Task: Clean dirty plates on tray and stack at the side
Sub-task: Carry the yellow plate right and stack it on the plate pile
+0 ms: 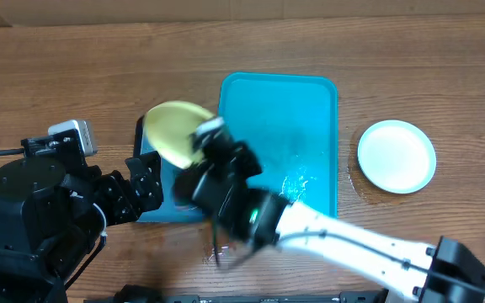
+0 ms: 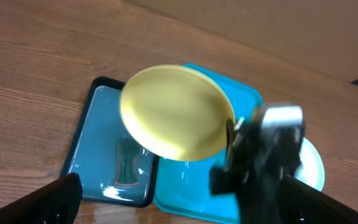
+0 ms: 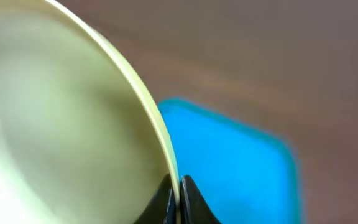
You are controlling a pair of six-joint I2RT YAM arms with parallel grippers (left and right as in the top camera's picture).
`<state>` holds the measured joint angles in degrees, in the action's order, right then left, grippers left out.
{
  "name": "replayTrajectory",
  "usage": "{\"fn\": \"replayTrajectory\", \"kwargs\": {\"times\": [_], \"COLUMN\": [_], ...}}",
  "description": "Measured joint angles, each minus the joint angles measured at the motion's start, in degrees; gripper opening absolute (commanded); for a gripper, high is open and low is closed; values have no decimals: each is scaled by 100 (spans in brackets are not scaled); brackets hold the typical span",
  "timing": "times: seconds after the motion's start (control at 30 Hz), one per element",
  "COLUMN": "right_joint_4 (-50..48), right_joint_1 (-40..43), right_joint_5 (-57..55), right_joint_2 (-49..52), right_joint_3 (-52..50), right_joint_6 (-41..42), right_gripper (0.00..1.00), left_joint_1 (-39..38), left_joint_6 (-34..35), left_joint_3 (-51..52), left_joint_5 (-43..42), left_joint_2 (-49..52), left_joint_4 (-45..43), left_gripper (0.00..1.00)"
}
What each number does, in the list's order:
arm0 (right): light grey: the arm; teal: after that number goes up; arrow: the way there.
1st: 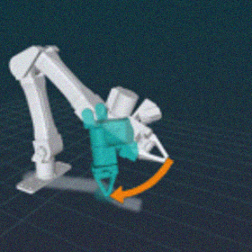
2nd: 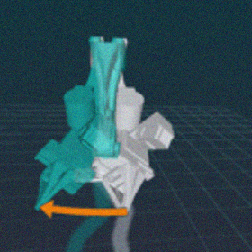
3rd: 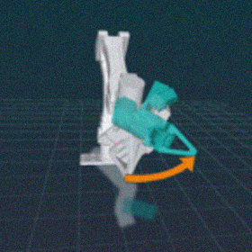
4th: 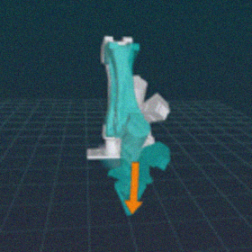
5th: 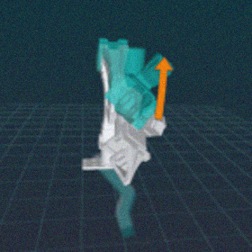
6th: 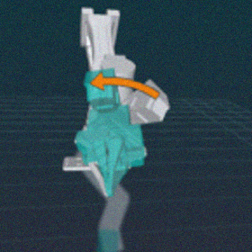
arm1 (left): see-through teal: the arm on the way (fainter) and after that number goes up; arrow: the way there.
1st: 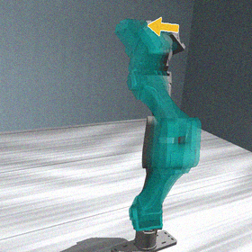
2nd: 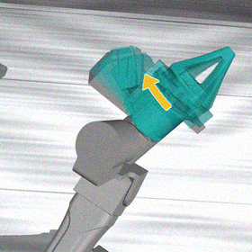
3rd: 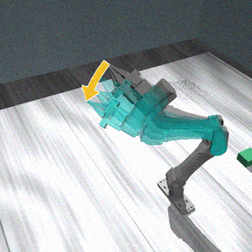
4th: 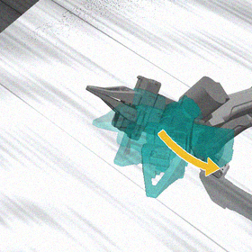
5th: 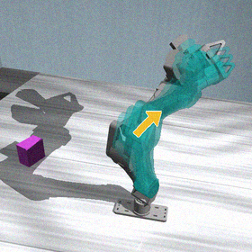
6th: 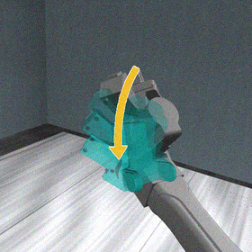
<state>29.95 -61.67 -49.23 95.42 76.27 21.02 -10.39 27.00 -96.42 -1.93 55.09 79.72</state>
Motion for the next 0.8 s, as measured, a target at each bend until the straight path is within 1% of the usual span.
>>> {"fn": "replayTrajectory", "kwargs": {"times": [0.07, 0.1, 0.2, 0.33, 0.4, 0.43, 0.47, 0.53, 0.63, 0.73, 0.8], "right_joint_4": [114, 107, 83, 264, 551, 822, 1029, 1674, 2586, 3281, 3410], "right_joint_1": [520, 931, 1878, 3101, 3757, 4225, 4527, 5434, 6651, 7455, 7816], "right_joint_5": [942, 1694, 3473, 5665, 6373, 6623, 6769, 6959, 6776, 6255, 5899], "right_joint_2": [11, 22, 26, -63, -245, -382, -483, -713, -774, -664, -577], "right_joint_3": [0, 0, 0, 0, 0, 7, 13, 13, 31, 4, -111], "right_joint_6": [542, 852, 1346, 1674, 1764, 1784, 1781, 1729, 1578, 1462, 1414], "right_gripper": [4, 4, 4, 4, 4, 4, 4, 4, 4, 4, 4], "left_joint_1": [0, 0, 0, 0, 0, 0, 0, 0, 0, 0, 0], "left_joint_6": [0, 0, 0, 0, 0, 0, 0, 0, 0, 0, 0], "left_joint_3": [0, 0, 0, 0, 0, 0, 0, 0, 0, 0, 0], "left_joint_5": [0, -2, -2, -2, -2, -2, -2, -2, -2, -2, -2], "left_joint_2": [0, 0, 2, 2, 2, 4, 4, 4, 4, 4, 4], "left_joint_4": [0, 0, 0, 2, 0, 2, 0, 0, 2, 0, 2], "left_gripper": [100, 100, 100, 100, 100, 100, 100, 100, 100, 100, 100]}}
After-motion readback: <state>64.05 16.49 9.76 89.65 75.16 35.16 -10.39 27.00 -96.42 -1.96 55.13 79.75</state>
